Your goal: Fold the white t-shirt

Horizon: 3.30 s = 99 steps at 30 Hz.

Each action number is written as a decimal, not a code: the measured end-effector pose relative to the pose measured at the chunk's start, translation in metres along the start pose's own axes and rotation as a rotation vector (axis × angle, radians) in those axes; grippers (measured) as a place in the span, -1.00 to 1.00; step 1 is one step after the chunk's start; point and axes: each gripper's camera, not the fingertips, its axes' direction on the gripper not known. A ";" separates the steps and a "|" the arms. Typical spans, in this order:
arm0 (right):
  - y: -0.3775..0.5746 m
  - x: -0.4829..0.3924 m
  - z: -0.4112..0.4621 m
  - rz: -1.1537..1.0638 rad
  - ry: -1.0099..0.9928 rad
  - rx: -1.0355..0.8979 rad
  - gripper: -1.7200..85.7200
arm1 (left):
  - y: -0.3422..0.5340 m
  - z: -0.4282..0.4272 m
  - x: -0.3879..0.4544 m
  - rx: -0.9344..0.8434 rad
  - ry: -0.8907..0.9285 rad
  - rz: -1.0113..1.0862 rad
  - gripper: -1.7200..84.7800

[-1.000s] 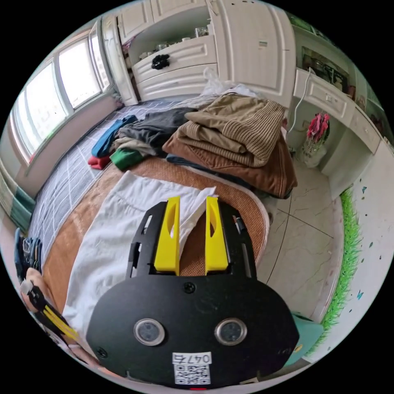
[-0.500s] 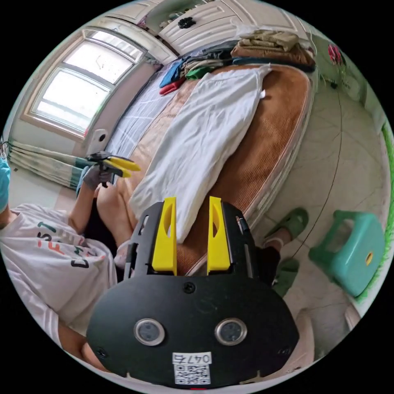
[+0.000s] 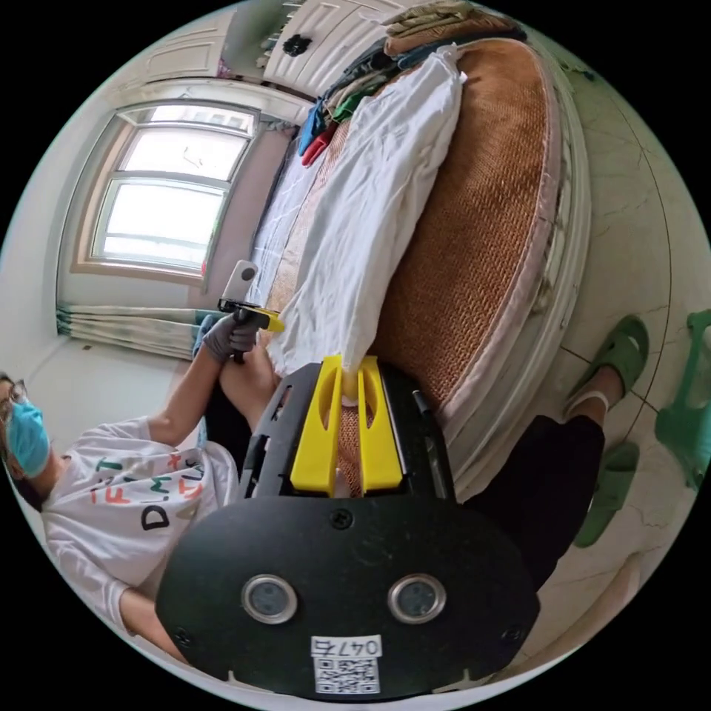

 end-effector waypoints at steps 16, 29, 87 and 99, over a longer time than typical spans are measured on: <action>0.113 -0.104 -0.089 -0.021 -0.358 -0.006 -0.96 | 0.190 -0.024 0.019 0.341 0.553 -0.026 -0.98; 0.031 -0.029 -0.102 0.395 -0.497 0.368 -0.69 | 0.087 -0.005 -0.036 0.564 0.471 -0.344 -0.56; -0.094 -0.182 -0.113 -0.034 0.228 0.156 -0.98 | 0.056 0.219 0.076 -0.063 -0.128 -0.053 -0.95; 0.028 -0.213 -0.080 -0.232 0.367 -0.086 -0.92 | 0.065 0.184 0.057 -0.045 -0.091 -0.017 -0.98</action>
